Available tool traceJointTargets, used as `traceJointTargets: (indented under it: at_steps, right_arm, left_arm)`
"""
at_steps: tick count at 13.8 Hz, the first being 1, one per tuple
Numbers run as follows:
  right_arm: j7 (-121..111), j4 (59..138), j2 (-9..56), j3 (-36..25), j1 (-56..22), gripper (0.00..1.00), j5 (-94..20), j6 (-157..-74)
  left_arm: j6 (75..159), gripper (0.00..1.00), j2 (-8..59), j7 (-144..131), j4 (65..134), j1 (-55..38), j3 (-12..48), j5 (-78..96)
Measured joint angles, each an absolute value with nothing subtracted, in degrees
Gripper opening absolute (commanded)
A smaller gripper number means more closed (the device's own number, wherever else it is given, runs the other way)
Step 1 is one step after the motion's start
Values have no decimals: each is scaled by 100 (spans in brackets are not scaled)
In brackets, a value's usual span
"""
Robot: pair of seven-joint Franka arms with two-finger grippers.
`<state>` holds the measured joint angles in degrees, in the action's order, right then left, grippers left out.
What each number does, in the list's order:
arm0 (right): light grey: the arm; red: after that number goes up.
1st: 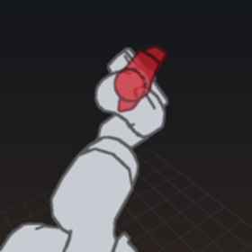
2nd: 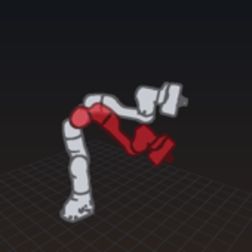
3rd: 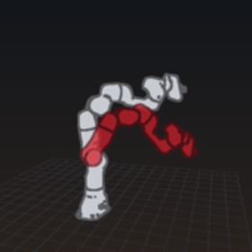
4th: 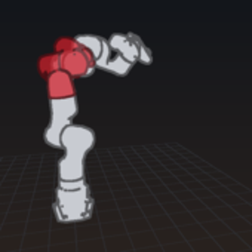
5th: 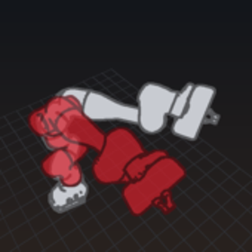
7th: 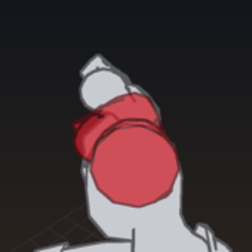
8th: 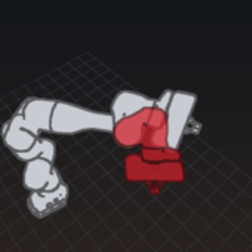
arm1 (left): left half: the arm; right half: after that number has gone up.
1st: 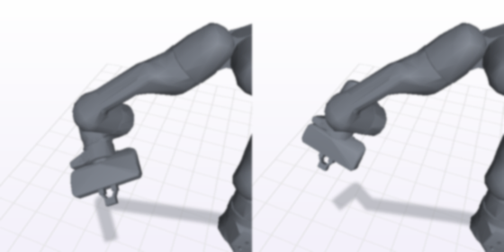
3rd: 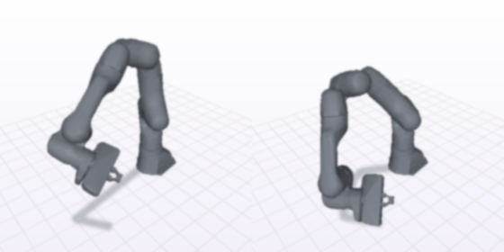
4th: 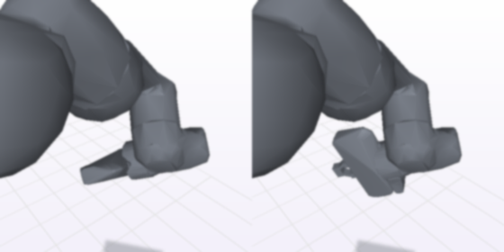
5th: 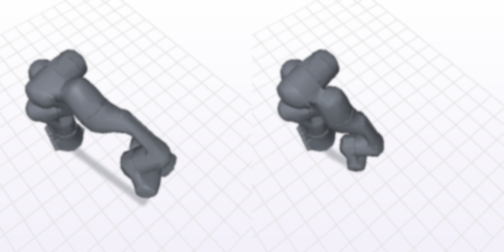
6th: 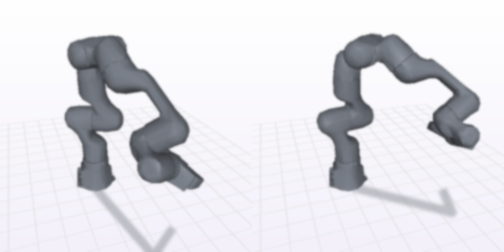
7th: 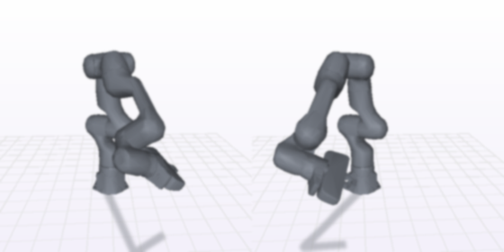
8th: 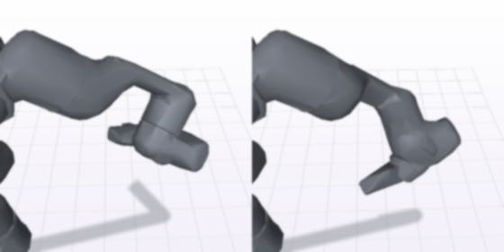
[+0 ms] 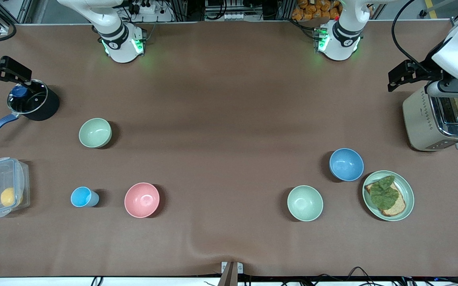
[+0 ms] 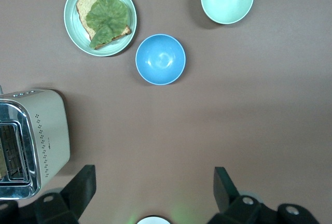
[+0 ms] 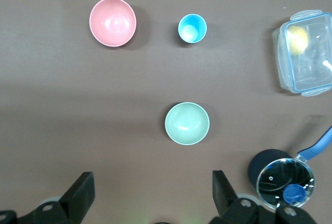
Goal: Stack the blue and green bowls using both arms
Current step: 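Move the left gripper toward the blue bowl while the right gripper reaches green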
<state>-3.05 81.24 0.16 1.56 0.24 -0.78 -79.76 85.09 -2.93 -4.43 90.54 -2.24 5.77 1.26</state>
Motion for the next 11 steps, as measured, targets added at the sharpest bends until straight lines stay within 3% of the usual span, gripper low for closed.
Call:
traceJointTargets:
  at_steps: [7,11]
  right_arm:
    - [-299,8127,17,180,28,100,-25,-7976]
    - [-291,8153,33,165,47,100,0,-7964]
  left_arm:
    - [8499,100,-198,-443,9054,-232,638,126]
    - [8516,100,240,-443,8980,-227,633,48]
